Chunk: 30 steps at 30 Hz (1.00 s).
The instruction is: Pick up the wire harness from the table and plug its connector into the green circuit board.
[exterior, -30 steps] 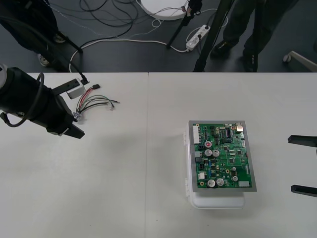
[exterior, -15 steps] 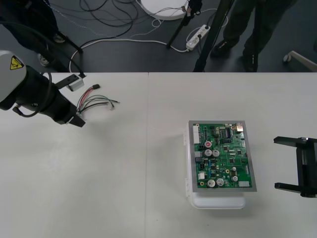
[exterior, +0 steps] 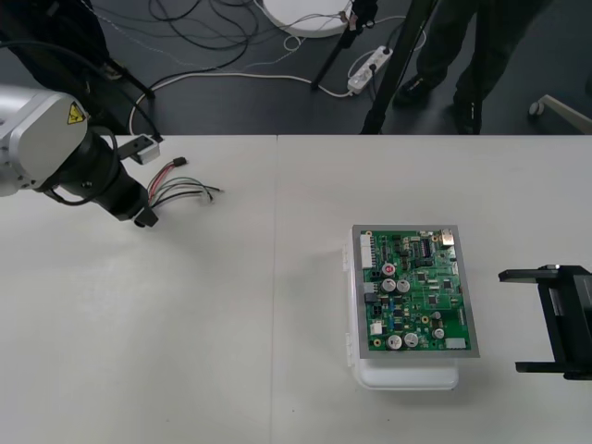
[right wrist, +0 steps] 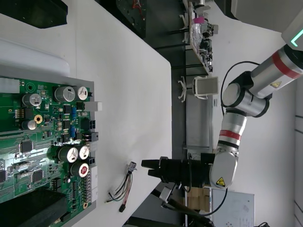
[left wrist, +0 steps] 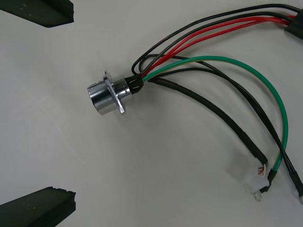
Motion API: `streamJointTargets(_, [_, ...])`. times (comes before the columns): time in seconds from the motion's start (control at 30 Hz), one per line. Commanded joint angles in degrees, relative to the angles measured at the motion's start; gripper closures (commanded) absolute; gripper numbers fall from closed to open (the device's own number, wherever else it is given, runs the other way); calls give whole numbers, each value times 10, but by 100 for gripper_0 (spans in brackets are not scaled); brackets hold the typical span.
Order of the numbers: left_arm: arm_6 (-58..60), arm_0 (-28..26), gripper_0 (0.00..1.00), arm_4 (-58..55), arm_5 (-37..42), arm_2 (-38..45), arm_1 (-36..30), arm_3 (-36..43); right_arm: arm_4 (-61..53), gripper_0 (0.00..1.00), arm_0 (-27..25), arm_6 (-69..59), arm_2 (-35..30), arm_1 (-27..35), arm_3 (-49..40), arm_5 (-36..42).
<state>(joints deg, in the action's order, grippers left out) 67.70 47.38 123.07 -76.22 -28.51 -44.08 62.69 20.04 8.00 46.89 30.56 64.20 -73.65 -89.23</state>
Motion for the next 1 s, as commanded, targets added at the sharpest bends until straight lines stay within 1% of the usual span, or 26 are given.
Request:
streamJointTargets(0.03, [38, 52, 0, 40, 30, -6, 35, -37, -8, 0, 26, 30, 19, 27, 11, -8])
streamJointTargets(0.27, [58, 70, 0, 89, 38, -6, 67, -81, -15, 0, 29, 40, 19, 27, 12, -8])
streamJointTargets(0.43, [59, 73, 0, 129, 65, -6, 87, -113, -33, 0, 36, 32, 19, 27, 25, -8])
streamJointTargets(0.57, [62, 73, 0, 160, 72, -6, 102, -122, -33, 0, 39, 31, 19, 24, 26, -8])
streamJointTargets(0.63, [82, 73, 0, 165, 76, -6, 108, -128, -31, 0, 41, 34, 19, 22, 31, -8])
streamJointTargets(1.0, [84, 73, 0, 205, 98, -6, 128, -159, -19, 0, 52, 38, 19, 9, 46, -8])
